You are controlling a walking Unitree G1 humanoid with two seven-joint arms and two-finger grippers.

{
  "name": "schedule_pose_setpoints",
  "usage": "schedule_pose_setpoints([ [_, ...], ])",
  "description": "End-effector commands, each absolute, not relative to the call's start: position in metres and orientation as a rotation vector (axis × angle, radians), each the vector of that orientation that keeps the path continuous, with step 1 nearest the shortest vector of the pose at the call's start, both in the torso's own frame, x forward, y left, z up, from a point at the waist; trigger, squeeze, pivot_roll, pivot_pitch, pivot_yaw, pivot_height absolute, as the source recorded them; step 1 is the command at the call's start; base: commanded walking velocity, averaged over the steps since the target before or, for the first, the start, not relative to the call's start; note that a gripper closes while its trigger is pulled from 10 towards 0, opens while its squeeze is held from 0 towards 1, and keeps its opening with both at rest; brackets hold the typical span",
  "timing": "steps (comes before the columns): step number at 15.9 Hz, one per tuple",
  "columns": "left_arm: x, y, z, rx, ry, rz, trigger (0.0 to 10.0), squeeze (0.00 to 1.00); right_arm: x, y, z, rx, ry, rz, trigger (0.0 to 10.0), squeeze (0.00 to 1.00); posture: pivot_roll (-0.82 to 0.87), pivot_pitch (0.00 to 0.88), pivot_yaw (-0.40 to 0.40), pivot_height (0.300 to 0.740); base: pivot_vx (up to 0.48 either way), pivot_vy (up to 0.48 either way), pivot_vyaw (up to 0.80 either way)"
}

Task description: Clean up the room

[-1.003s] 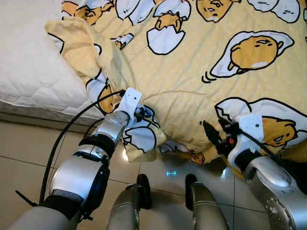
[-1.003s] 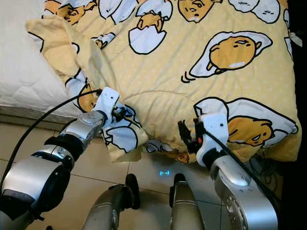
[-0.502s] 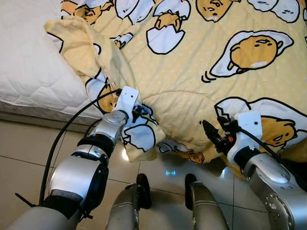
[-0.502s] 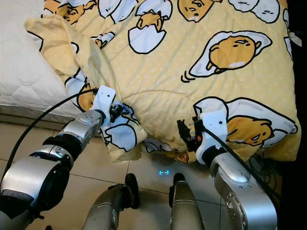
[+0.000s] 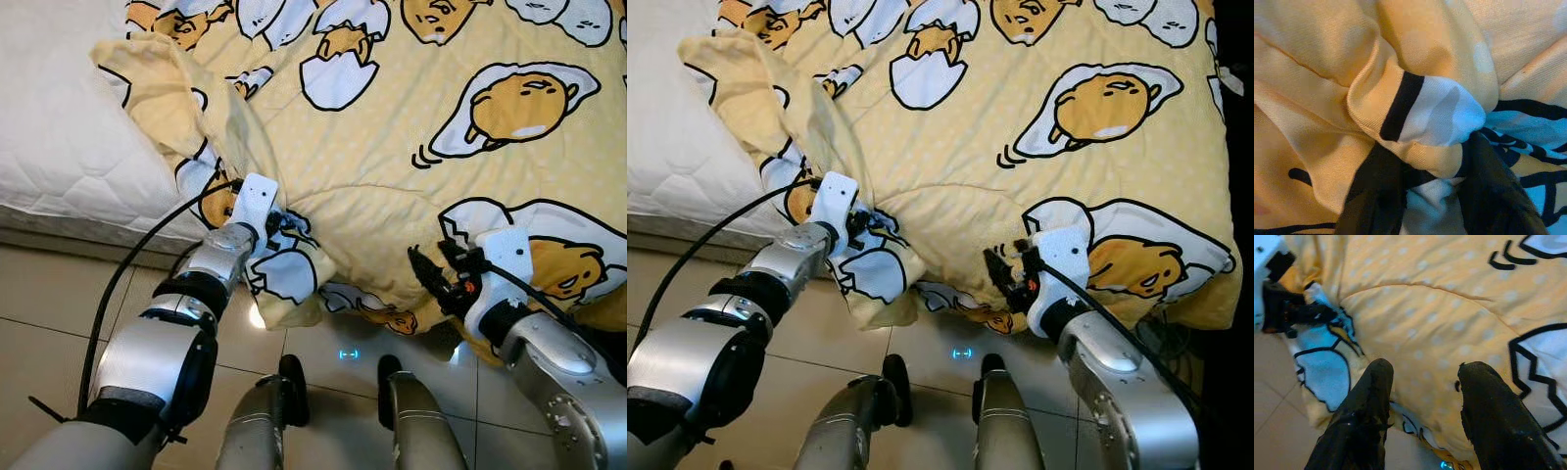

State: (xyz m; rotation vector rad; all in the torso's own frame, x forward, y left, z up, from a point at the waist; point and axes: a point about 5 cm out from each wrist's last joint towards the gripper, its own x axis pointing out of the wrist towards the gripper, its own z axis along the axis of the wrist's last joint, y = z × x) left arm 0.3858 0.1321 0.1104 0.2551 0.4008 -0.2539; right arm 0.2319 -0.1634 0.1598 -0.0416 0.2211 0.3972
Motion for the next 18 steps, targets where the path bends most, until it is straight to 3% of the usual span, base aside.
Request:
schedule_pose_setpoints([
  [1, 0.385, 0.144, 0.110, 0.241, 0.409, -0.243, 0.0, 0.00, 0.229, -0.165, 0.158, -0.030, 0.224, 0.443, 10.0, 0.00, -0.18, 0.362, 0.139, 0.740, 0.000, 0.000, 0.00],
  [6, 0.388, 0.160, 0.124, 0.204, 0.352, -0.338, 0.0, 0.00, 0.230, -0.168, 0.163, -0.034, 0.201, 0.543, 10.0, 0.00, -0.16, 0.319, 0.143, 0.740, 0.000, 0.000, 0.00],
  [8, 0.382, 0.175, 0.125, 0.177, 0.343, -0.422, 0.0, 0.00, 0.224, -0.161, 0.165, -0.002, 0.184, 0.667, 10.0, 0.00, -0.14, 0.285, 0.141, 0.740, 0.000, 0.000, 0.00],
  [12, 0.347, 0.235, 0.130, 0.204, 0.367, -0.414, 0.0, 0.00, 0.221, -0.153, 0.163, 0.022, 0.171, 0.812, 10.0, 0.00, -0.11, 0.239, 0.128, 0.740, 0.000, 0.000, 0.00],
  [14, 0.338, 0.249, 0.132, 0.223, 0.379, -0.392, 0.0, 0.00, 0.223, -0.152, 0.162, 0.018, 0.166, 0.826, 10.0, 0.00, -0.10, 0.233, 0.126, 0.740, 0.000, 0.000, 0.00],
  [16, 0.329, 0.268, 0.136, 0.243, 0.397, -0.334, 0.0, 0.00, 0.223, -0.150, 0.161, 0.015, 0.164, 0.841, 10.0, 0.00, -0.10, 0.225, 0.127, 0.740, 0.000, 0.000, 0.00],
  [18, 0.308, 0.309, 0.134, 0.315, 0.483, -0.183, 0.0, 0.00, 0.223, -0.148, 0.159, 0.011, 0.163, 0.858, 10.0, 0.00, -0.09, 0.219, 0.131, 0.740, 0.000, 0.000, 0.00],
])
